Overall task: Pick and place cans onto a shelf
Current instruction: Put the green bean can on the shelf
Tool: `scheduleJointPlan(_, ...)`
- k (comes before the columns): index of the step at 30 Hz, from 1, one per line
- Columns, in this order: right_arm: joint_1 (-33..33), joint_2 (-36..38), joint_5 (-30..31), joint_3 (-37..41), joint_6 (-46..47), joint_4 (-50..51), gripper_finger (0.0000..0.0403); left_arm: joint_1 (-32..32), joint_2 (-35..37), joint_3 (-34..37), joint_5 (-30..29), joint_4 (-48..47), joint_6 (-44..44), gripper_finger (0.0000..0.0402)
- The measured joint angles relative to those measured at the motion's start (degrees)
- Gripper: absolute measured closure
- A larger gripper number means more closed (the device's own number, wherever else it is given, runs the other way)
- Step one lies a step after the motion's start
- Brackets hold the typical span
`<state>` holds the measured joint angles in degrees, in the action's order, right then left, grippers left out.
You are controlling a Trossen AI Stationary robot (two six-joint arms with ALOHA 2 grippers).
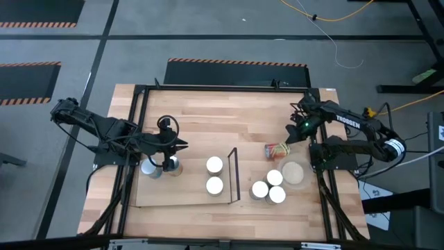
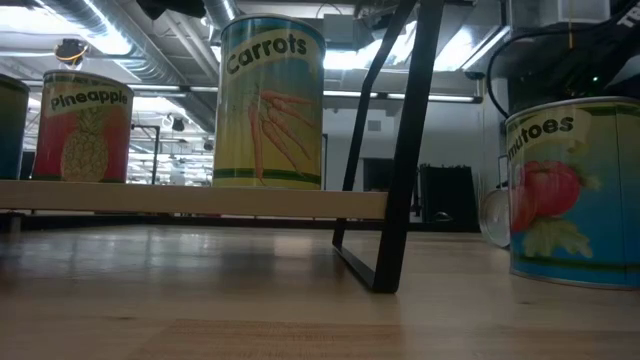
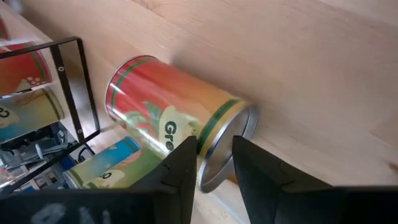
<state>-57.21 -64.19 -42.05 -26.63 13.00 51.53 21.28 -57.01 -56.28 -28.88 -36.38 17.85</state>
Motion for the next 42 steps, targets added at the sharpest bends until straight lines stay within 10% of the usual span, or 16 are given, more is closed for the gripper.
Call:
scheduleJointPlan(19, 0.02, -3.32, -0.06, 0.00, -0.07, -1.49, 0.0297, -0.02, 0.00, -0.01, 0.00, 0.00, -0.02, 0.0358)
scheduleJointPlan(33, 0.01, -3.32, -1.34, 0.00, 0.61, -4.79, 0.0395, -0.01, 0.00, 0.00, 0.00, 0.00, -0.02, 0.0358)
scheduleJointPlan(42, 0.00, -3.32, -4.30, -1.37, 3.25, -13.87, 0.0392, -0.55, -1.40, 0.01, -2.99, 2.63, -1.26, 0.0358)
